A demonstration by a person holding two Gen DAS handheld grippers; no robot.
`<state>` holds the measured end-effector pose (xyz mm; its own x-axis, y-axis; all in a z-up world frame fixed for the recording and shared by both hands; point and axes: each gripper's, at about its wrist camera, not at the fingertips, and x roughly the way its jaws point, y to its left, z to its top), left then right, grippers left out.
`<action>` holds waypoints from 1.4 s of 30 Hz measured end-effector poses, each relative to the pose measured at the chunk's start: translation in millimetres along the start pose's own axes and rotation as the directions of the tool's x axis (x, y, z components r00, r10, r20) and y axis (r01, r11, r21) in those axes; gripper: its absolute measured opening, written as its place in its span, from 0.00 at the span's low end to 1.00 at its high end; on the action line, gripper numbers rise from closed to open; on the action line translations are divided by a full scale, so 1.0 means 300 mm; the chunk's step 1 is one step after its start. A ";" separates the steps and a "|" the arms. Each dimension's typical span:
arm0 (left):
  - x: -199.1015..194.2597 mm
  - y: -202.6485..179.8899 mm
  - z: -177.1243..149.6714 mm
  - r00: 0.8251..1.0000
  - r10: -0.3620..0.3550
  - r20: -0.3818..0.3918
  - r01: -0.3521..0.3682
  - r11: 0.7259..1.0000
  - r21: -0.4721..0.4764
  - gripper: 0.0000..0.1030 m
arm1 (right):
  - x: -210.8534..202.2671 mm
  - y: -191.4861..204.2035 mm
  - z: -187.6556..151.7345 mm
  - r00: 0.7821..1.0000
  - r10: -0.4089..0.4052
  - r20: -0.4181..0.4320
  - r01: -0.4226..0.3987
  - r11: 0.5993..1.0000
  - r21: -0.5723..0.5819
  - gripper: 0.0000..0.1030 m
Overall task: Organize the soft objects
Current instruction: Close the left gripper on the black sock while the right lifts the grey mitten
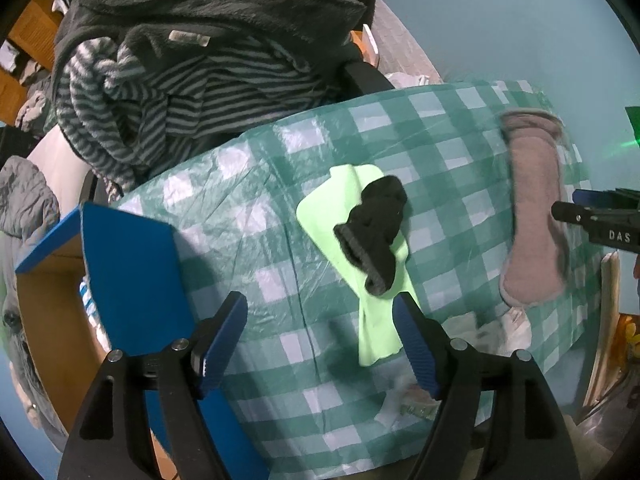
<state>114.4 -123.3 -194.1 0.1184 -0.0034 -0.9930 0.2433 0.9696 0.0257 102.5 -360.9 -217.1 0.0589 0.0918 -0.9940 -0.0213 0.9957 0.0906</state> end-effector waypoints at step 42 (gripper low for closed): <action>0.169 -0.083 0.143 0.997 -0.057 -0.048 0.060 0.996 0.072 0.35 | 0.158 0.128 0.086 0.993 -0.083 -0.081 0.093 0.988 0.127 0.65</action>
<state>155.5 -158.2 -240.3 0.0579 -0.0468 -0.9972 0.3185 0.9476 -0.0260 130.2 -317.8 -259.3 -0.0203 0.0074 -0.9998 0.1115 0.9938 0.0051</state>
